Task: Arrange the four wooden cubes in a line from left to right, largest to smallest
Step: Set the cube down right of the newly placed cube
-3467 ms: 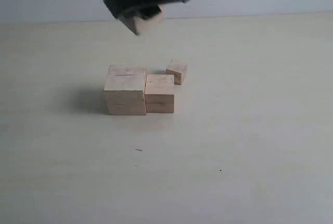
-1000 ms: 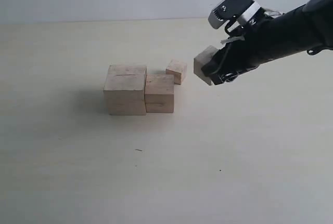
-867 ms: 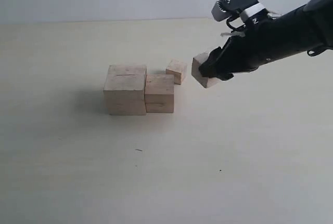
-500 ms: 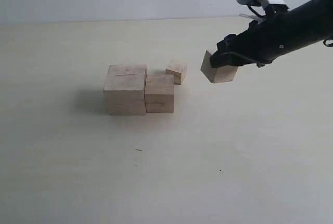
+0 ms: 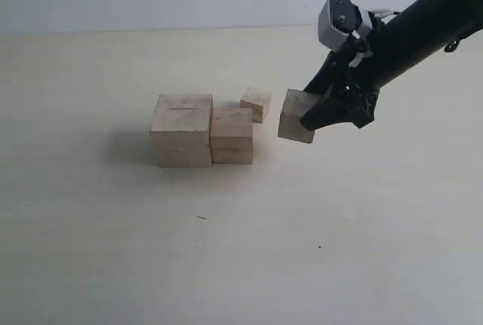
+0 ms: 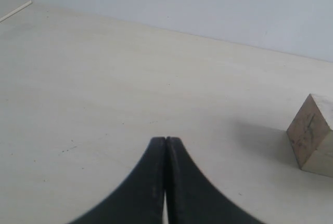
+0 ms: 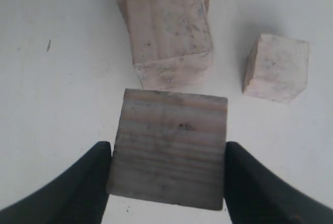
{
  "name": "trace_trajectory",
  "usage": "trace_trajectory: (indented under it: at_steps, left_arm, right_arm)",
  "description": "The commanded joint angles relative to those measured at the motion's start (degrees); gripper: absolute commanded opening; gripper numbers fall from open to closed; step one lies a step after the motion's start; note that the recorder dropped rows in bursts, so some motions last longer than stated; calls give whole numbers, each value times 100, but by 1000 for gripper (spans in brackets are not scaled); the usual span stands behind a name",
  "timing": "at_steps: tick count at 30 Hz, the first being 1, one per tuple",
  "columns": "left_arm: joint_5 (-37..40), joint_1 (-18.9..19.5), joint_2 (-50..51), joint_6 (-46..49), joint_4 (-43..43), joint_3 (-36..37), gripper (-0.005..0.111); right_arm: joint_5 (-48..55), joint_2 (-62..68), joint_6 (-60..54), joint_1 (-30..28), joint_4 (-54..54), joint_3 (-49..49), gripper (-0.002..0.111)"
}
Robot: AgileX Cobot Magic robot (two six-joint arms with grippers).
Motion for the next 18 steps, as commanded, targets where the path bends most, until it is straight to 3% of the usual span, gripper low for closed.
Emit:
trace_trajectory:
  at_steps: [1,9,18]
  left_arm:
    - [-36,16,-11,21,-5,20,0]
    - [-36,16,-11,21,-5,20,0]
    - [-36,16,-11,21,-5,20,0]
  right_arm:
    - [-241,279,-1006,-6,169,-57,0]
    - [-384,575,-2000,34,940,-57,0]
    - [-700,879,-2030,394,903,-57,0]
